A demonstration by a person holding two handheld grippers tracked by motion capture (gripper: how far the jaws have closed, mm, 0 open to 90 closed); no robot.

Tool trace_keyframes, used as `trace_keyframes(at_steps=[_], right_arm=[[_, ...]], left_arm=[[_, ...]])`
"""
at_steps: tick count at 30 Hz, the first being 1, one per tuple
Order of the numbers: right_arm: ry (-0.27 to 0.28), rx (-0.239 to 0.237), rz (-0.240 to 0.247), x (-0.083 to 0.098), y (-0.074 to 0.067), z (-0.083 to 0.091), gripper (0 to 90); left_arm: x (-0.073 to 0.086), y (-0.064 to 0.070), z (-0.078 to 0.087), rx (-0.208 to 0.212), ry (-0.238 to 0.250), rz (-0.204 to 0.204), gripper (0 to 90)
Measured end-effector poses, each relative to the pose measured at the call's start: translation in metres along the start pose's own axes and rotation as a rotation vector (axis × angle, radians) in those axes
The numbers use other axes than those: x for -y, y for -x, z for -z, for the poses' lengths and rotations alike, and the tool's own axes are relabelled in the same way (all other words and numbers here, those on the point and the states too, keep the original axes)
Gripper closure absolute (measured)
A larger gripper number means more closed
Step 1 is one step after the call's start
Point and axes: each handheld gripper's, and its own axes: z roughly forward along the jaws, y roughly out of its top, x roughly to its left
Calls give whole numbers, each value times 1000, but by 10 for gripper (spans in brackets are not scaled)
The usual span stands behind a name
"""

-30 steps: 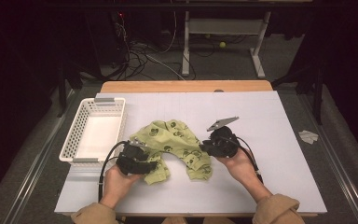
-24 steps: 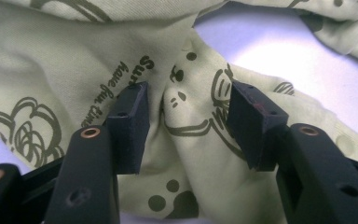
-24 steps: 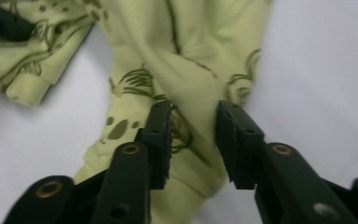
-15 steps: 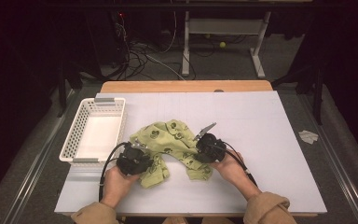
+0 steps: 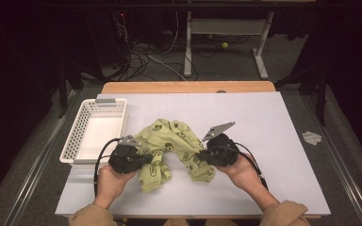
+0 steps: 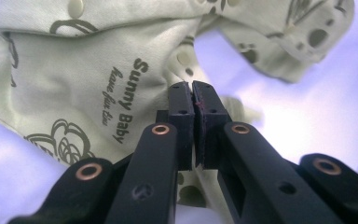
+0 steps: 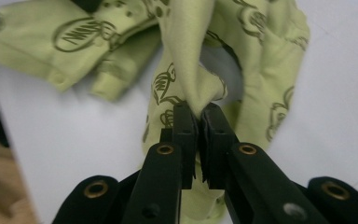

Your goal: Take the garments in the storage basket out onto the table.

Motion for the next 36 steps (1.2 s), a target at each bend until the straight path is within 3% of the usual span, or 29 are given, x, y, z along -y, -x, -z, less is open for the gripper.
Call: trace_keyframes(at_steps=[3, 6, 8, 10, 14, 18, 23, 27, 28, 31, 33, 36], right_arm=[[-14, -16, 35, 6, -15, 5, 871], [-73, -10, 62, 18, -25, -4, 868], [-119, -4, 69, 25, -26, -15, 858], [-145, 4, 55, 29, -23, -24, 815], [-94, 18, -17, 25, -4, -22, 753], [-53, 91, -79, 17, 16, -19, 736], [-145, 140, -122, 15, 33, -47, 673], [-196, 170, -142, 14, 43, -67, 638], [-195, 163, -170, 13, 44, -69, 637], [-183, 133, -164, 11, 49, -72, 684], [-193, 117, -150, 10, 48, -72, 847], [-235, 104, -146, 6, 47, -71, 891]], left_arm=[[4, 5, 7, 22, -13, -7, 833], [10, 5, 4, 51, -42, 10, 827], [12, 3, -3, 12, -48, 24, 782], [10, 0, -5, -13, -28, 49, 663], [0, -6, -7, -94, 31, 86, 514], [-3, -14, -19, -101, 16, 131, 468], [-2, -20, -34, -93, -29, 149, 456], [0, -21, -41, -114, -76, 144, 459], [1, -21, -43, -113, -82, 144, 463], [2, -23, -47, -94, -96, 156, 492], [3, -26, -49, -69, -96, 176, 515], [5, -28, -49, -48, -99, 188, 582]])
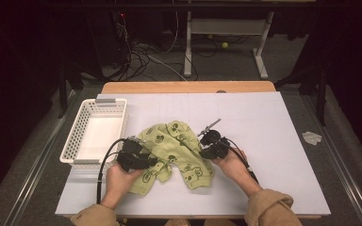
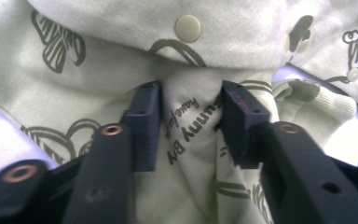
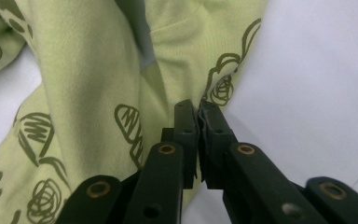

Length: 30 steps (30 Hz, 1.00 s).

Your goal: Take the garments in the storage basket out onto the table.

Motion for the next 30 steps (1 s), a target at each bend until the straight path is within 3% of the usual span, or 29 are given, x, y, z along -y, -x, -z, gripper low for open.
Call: trace_keyframes(at_steps=[1, 4, 7, 11, 14, 19, 24, 26, 30], right_arm=[[-6, 0, -10, 0, 0, 1, 892], [12, 28, 18, -1, 1, 4, 895], [55, 62, 13, -2, 4, 16, 896], [121, 95, -5, -1, 15, 40, 896], [139, 112, -5, 6, 19, 54, 897], [111, 134, 3, 29, 24, 56, 896], [34, 102, -3, 49, 25, 43, 886], [20, 98, -4, 49, 26, 40, 875], [31, 149, 27, 35, 22, 41, 843]], left_arm=[[0, 0, 0, 2, -3, 0, 604], [1, -2, 2, 16, -6, 2, 688], [2, -4, 4, 39, 14, 20, 734], [2, 0, 10, 46, 43, -5, 771], [3, 6, 13, 61, 46, -29, 782], [7, 21, 13, 69, 10, -97, 787], [11, 32, 15, 102, -10, -135, 785], [10, 31, 16, 105, 0, -140, 780], [9, 26, 18, 89, 35, -121, 756]])
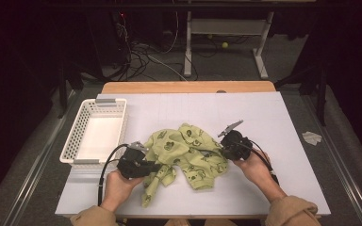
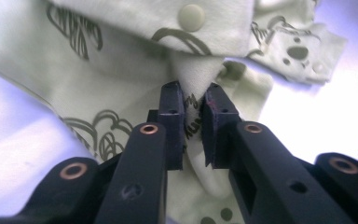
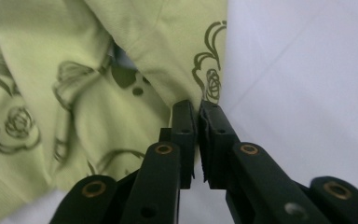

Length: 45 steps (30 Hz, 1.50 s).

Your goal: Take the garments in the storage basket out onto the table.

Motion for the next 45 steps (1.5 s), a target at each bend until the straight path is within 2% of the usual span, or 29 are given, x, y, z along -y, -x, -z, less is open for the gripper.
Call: trace_keyframes(at_steps=[4, 8, 12, 15, 19, 21, 23, 25, 27, 30, 35, 40, 41, 43, 45], right_arm=[[32, -1, -19, -19, -4, 2, 790], [78, -22, -28, -36, -8, 3, 753], [77, -28, -2, -47, -20, -2, 729], [49, -46, 10, -52, -27, -12, 696], [-6, -26, 9, -53, -29, -29, 662], [-18, -26, -12, -53, -28, -36, 657], [-41, -14, -7, -52, -29, -43, 680], [-34, -51, -7, -50, -29, -47, 767], [-39, -61, 7, -50, -32, -47, 833], [-52, -45, 44, -48, -35, -44, 863], [-23, -60, 17, -35, -32, -32, 866], [16, -56, 23, -21, -21, -12, 864], [18, -57, 5, -18, -20, -8, 863], [39, -52, 17, -12, -15, -1, 863], [50, -49, 8, -4, -11, 5, 862]], left_arm=[[1, -3, 2, -1, 13, 9, 754], [0, -2, 0, -6, 9, 4, 758], [0, -3, 1, 2, 8, 5, 761], [0, -2, -1, 8, 2, 4, 766], [-1, 0, -3, 15, -2, -1, 766], [-1, -1, -3, 12, 0, -1, 766], [-1, -1, -3, 8, 2, -2, 766], [-1, 0, -2, 3, 10, -5, 764], [-1, -1, -1, -3, 18, -7, 760], [-2, 0, 1, -35, 24, -12, 713], [-7, 2, 4, -46, 40, -25, 639], [-18, 8, 9, -74, 64, -45, 577], [-20, 9, 11, -79, 65, -53, 569], [-26, 11, 13, -81, 72, -58, 551], [-33, 10, 17, -93, 73, -66, 547]])
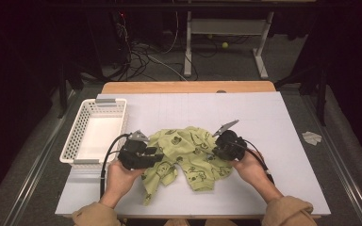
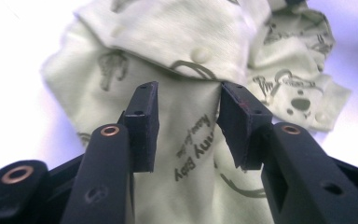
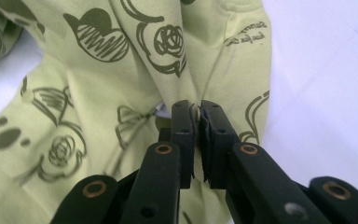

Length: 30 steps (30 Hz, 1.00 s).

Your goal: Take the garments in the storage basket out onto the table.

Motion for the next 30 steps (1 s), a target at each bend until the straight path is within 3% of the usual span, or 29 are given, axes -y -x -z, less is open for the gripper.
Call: trace_keyframes(at_steps=[7, 12, 16, 20, 22, 24, 30], right_arm=[[3, -2, -23, 23, 12, 4, 860], [-13, 13, -25, 31, 16, 2, 860], [-36, 32, -31, 37, 25, -2, 859], [-38, 23, -50, 40, 29, -2, 855], [-42, 22, -52, 39, 28, -3, 843], [-42, 23, -55, 37, 28, -3, 830], [11, 1, -87, 31, 29, 6, 763]], left_arm=[[-21, -9, 8, -22, 23, 13, 541], [-32, -19, -3, -59, 16, 31, 517], [-39, -25, -14, -56, 5, 47, 490], [-42, -33, -29, 3, -27, 79, 506], [-41, -34, -36, 12, -39, 68, 631], [-39, -32, -41, 30, -55, 55, 695], [-36, -21, -43, 85, -66, 31, 759]])
